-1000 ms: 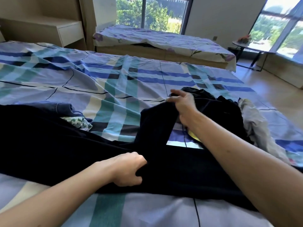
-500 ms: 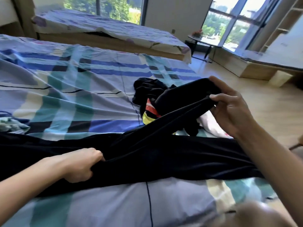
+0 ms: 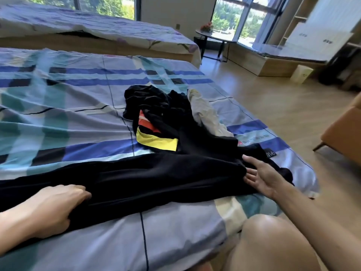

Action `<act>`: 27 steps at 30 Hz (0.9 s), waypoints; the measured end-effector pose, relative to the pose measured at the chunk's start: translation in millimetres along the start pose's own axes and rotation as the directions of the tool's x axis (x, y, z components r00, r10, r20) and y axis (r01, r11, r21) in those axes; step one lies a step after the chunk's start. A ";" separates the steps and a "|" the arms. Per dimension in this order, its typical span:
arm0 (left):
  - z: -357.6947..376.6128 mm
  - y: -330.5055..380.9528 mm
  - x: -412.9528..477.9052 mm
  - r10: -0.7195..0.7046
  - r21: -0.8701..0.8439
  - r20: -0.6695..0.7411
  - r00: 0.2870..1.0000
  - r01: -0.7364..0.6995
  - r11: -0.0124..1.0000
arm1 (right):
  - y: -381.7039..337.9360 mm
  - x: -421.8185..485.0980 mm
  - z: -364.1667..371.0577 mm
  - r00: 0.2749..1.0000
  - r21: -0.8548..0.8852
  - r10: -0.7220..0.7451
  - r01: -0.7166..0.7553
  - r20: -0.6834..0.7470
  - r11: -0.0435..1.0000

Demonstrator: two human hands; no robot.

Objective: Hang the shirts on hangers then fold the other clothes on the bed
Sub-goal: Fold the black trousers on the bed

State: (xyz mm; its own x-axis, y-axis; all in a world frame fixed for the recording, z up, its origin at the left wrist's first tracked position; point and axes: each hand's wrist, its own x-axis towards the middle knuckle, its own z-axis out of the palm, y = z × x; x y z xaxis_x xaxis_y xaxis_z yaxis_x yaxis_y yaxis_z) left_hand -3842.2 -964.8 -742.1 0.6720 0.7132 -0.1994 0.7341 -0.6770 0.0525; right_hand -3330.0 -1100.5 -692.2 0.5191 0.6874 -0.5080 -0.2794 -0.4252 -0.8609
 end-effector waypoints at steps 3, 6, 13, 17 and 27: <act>-9.4 20.0 6.5 0.028 -0.041 -0.097 0.995 -0.032 0.999 | -18.2 17.7 5.8 1.000 0.012 -0.023 0.023 0.004 1.000; -23.6 58.4 21.7 0.152 -0.016 -0.208 0.966 -0.159 0.987 | -36.1 28.9 17.6 0.999 -0.057 0.019 -0.016 0.039 0.998; -32.6 149.2 73.0 0.274 0.021 -0.363 0.891 -0.286 0.958 | -67.3 19.4 33.3 0.969 -0.089 -0.043 0.066 0.242 0.994; -29.8 159.2 91.9 0.286 0.030 -0.359 0.889 -0.295 0.955 | -94.7 8.1 6.2 0.882 0.375 -0.407 0.304 0.236 0.876; -17.8 135.7 83.5 0.279 0.043 -0.281 0.918 -0.278 0.960 | -37.9 35.8 -93.4 0.954 0.308 -0.198 0.262 -0.225 0.915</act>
State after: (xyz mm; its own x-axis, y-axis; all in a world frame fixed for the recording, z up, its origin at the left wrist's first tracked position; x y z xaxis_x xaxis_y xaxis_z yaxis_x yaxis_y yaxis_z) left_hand -3684.7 -993.9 -734.2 0.8492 0.5172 0.1065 0.5132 -0.8558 0.0640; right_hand -3225.3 -1114.8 -675.0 0.7319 0.6077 -0.3082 -0.3685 -0.0275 -0.9292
